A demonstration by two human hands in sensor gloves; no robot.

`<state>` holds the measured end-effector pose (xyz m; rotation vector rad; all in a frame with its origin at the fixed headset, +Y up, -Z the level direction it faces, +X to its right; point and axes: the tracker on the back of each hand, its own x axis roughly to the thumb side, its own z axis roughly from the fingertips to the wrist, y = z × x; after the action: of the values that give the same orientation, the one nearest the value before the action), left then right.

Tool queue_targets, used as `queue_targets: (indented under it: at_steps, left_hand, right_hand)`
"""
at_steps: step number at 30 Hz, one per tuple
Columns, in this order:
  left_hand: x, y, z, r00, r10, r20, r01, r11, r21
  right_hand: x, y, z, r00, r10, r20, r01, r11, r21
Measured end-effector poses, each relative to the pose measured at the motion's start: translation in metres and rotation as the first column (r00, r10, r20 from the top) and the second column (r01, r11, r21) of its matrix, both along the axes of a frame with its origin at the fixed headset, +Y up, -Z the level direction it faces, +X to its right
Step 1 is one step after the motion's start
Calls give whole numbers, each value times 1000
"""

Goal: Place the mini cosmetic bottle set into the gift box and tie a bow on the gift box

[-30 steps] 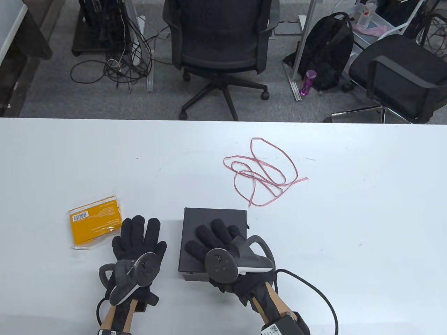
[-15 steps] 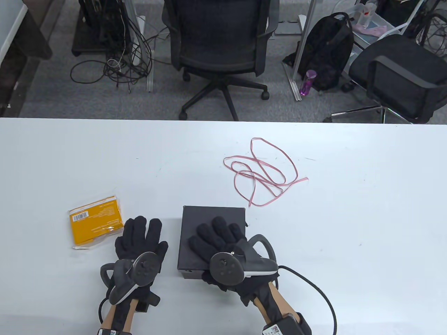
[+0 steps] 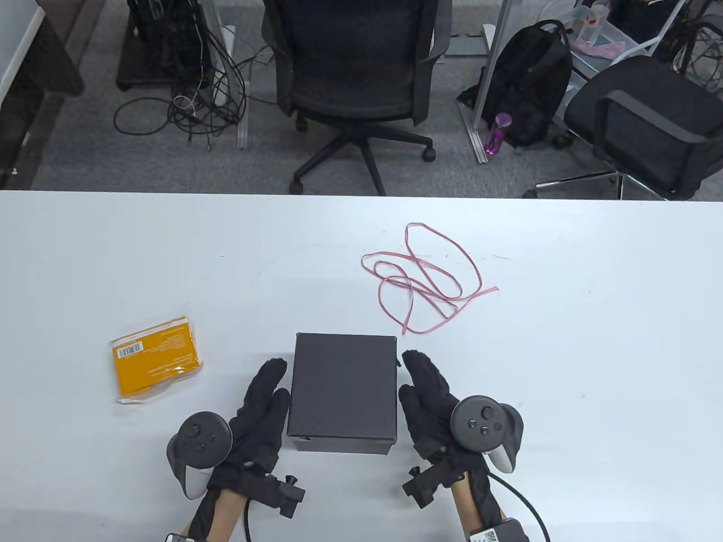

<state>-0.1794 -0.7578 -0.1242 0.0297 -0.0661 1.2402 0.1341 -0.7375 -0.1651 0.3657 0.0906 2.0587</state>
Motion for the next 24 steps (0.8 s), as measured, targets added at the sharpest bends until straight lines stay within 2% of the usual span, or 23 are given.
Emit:
queue_targets:
  at_steps: [1, 2, 4, 8, 15, 24]
  left_hand:
    - [1, -1, 1, 1000, 29, 3, -28, 1000, -12]
    - [3, -3, 2, 997, 81, 7, -81, 996, -29]
    - [5, -7, 3, 990, 141, 11, -140, 989, -50]
    - [7, -12, 6, 960, 279, -3, -278, 955, -104]
    - [6, -11, 6, 957, 291, -12, -290, 949, -124]
    - [4, -1, 2, 980, 199, 24, -196, 974, -111]
  right_hand:
    - [0, -5, 1, 999, -47, 0, 47, 998, -34]
    - [-1, -11, 2, 988, -154, 17, 155, 983, -98]
    - [-2, -15, 2, 968, -248, 29, 249, 959, -136]
    - [-4, -19, 5, 958, -285, 26, 285, 944, -164]
    - [-7, -22, 7, 940, -339, 49, 342, 919, -197]
    - [-8, -16, 4, 950, -313, 20, 311, 934, -175]
